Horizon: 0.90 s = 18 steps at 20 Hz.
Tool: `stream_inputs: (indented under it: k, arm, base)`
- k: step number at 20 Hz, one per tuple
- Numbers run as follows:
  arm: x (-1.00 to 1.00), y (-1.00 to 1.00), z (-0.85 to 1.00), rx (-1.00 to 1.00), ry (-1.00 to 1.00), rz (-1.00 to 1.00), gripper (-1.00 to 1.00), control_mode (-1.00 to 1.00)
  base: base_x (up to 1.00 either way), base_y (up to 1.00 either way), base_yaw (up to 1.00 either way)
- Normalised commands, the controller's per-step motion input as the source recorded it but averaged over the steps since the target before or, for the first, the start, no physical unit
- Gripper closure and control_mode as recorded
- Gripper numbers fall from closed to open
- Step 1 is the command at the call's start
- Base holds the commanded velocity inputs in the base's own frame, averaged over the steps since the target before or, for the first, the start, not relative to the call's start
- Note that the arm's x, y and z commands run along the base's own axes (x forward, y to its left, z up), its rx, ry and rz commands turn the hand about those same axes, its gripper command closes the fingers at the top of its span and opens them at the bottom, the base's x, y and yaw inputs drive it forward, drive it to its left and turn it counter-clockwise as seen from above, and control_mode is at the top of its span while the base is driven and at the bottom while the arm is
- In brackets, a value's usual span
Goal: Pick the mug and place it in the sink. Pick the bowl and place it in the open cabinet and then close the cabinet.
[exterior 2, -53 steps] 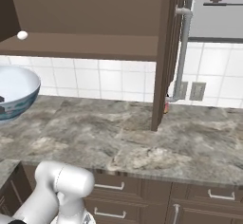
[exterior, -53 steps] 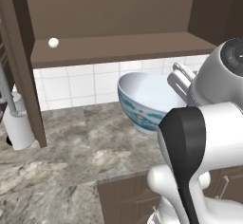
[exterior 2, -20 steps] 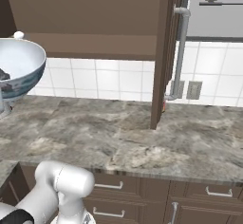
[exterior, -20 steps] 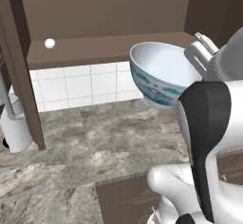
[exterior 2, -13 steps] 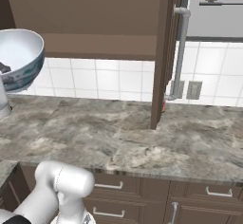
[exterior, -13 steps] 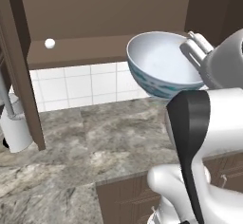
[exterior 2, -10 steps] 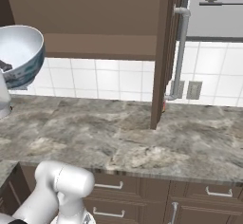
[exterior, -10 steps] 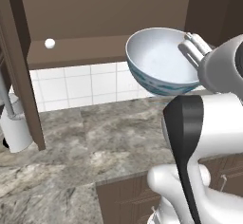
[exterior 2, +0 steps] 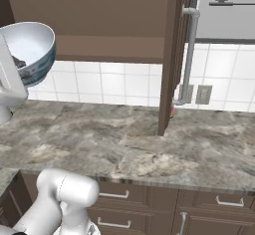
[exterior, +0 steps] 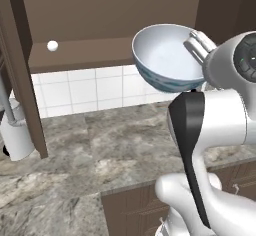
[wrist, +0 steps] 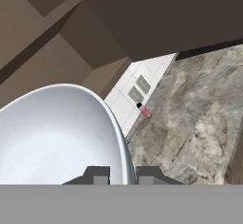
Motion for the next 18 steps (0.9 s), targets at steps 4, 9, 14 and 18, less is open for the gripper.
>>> stream_inputs:
  k: [4, 9, 14, 18]
  arm:
    - [0.22, -0.09, 0.12, 0.0, 0.05, 0.0, 1.0, -1.0]
    - [0.31, -0.09, 0.14, 0.0, 0.01, 0.0, 1.0, -1.0]
    - [0.38, -0.03, 0.1, 0.0, 0.0, 0.0, 1.0, -1.0]
    - [0.43, 0.0, 0.05, 0.0, 0.0, 0.0, 1.0, -1.0]
  base:
    - [0.0, 0.0, 0.0]
    - [0.0, 0.0, 0.0]
    - [0.0, 0.0, 0.0]
    - [0.0, 0.0, 0.0]
